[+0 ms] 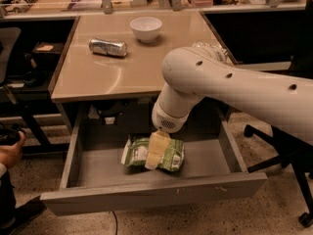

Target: Pick green jalapeno chip bag from top drawer and place on counter

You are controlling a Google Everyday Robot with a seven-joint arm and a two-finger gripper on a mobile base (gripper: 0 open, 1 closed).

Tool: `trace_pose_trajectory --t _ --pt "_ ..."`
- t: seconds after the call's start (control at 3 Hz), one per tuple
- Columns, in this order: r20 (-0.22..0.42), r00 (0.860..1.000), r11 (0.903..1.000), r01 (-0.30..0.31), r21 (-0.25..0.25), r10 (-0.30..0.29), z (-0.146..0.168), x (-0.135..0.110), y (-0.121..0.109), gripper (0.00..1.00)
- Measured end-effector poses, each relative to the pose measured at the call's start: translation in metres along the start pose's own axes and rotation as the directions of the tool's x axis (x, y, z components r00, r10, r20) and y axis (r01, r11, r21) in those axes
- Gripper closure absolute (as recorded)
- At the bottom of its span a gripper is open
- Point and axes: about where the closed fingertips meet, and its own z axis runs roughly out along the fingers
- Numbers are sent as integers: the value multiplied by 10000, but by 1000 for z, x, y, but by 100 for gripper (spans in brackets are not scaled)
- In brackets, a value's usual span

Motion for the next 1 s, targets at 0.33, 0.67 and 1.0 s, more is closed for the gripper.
trace_pose_trajectory --t 0.33,0.67,1.0 --pt "238 9995 9996 223 194 -228 19 -9 -7 0" --pt "480 9986 9991 201 373 -219 34 -10 -19 0" --pt "731 9972 9986 83 531 -121 51 -8 -31 0"
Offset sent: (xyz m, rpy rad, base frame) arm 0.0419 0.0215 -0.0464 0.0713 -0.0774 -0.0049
